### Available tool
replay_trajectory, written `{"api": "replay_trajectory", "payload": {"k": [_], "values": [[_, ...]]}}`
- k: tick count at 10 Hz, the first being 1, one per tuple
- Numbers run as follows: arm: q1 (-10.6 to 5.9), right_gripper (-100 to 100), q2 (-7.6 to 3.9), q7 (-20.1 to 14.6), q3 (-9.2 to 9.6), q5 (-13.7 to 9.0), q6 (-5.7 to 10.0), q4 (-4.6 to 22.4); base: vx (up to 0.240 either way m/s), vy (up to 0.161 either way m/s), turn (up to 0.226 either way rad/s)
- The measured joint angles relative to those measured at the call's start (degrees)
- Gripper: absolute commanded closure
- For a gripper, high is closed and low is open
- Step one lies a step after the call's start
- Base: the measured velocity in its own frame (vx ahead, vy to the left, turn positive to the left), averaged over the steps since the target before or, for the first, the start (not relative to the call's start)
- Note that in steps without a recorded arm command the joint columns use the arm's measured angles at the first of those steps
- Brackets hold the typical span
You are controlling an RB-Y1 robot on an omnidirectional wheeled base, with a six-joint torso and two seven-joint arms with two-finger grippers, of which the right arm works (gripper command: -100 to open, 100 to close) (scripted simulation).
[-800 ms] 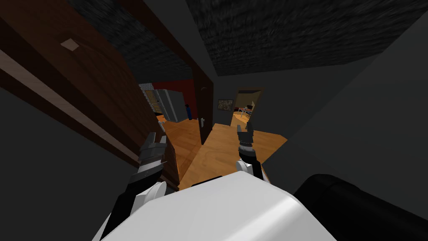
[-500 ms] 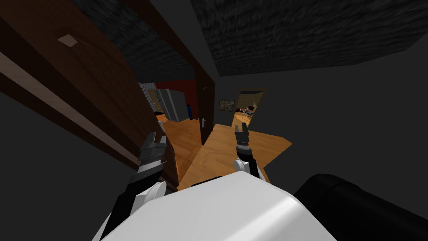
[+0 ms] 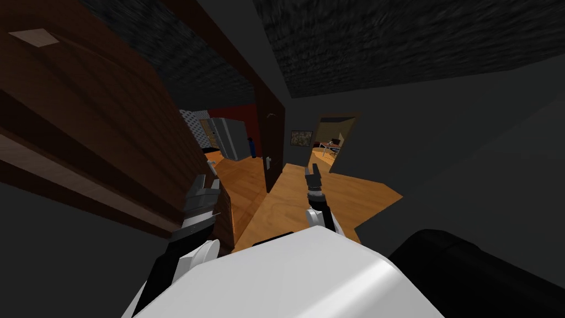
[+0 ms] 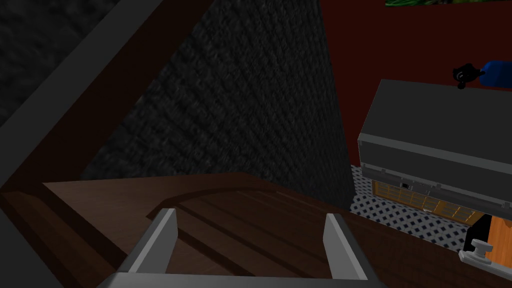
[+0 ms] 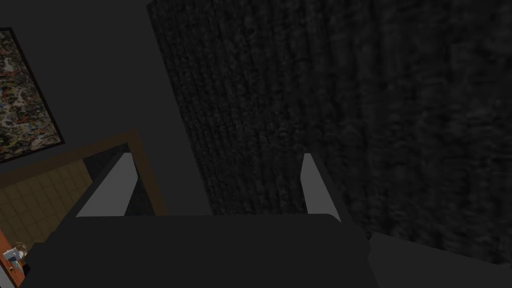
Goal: Push the door open
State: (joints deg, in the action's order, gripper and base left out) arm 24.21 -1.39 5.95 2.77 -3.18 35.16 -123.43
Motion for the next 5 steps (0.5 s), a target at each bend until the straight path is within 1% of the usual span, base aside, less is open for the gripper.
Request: {"api": "replay_trajectory", "payload": {"k": [2, 3, 5], "values": [[-1.64, -100, -0.49, -0.98, 0.32, 0.37, -0.4, 2.29, 0.083, -0.044, 0.076], [-2.27, -100, -0.85, -1.6, 0.46, 0.52, -0.25, 3.67, 0.1, -0.061, 0.072], [-3.32, -100, -1.12, -2.5, 1.34, 1.14, -0.21, 5.89, 0.093, -0.072, 0.076]]}}
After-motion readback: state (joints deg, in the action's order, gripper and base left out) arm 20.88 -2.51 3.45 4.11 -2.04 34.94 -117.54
